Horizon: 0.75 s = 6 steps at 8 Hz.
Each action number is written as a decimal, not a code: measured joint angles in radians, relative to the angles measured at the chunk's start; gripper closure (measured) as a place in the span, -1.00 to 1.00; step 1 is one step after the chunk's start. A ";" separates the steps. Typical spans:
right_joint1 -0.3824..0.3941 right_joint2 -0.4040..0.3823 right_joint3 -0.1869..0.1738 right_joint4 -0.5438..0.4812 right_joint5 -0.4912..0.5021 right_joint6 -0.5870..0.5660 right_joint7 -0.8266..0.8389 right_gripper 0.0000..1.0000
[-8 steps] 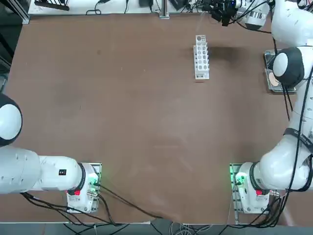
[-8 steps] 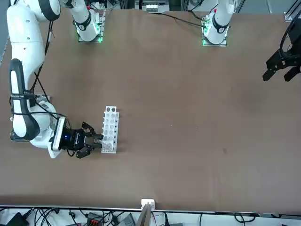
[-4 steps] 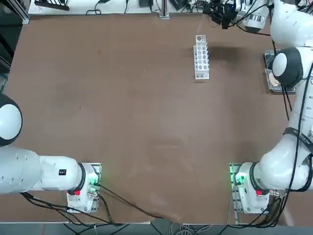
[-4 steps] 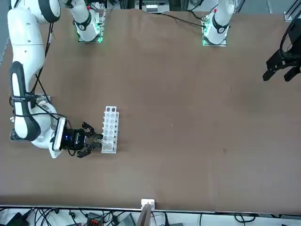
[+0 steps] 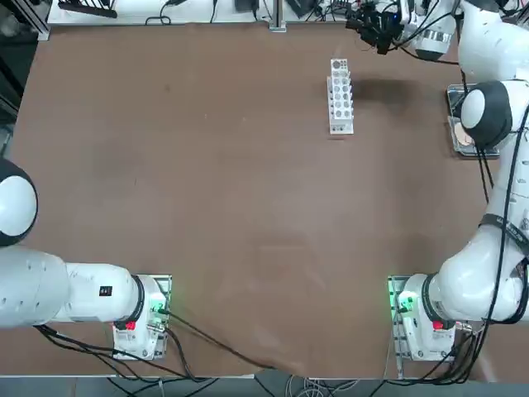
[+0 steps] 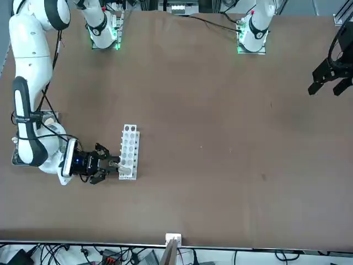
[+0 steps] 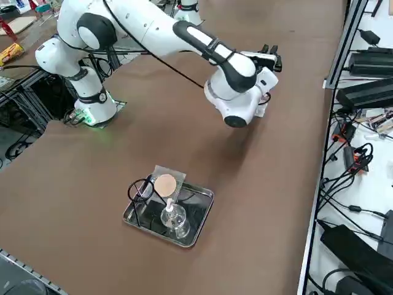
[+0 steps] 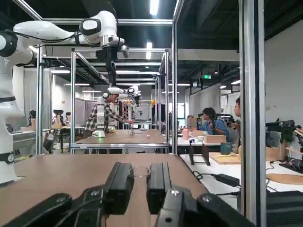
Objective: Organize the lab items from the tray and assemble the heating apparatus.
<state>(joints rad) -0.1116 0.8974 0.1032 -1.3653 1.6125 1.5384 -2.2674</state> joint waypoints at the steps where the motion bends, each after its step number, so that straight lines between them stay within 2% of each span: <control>1: -0.004 0.000 0.000 0.000 -0.002 -0.001 -0.002 0.57; 6: -0.005 0.015 0.000 -0.001 -0.006 -0.003 -0.018 0.57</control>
<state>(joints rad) -0.1167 0.9120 0.1032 -1.3661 1.6062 1.5349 -2.2850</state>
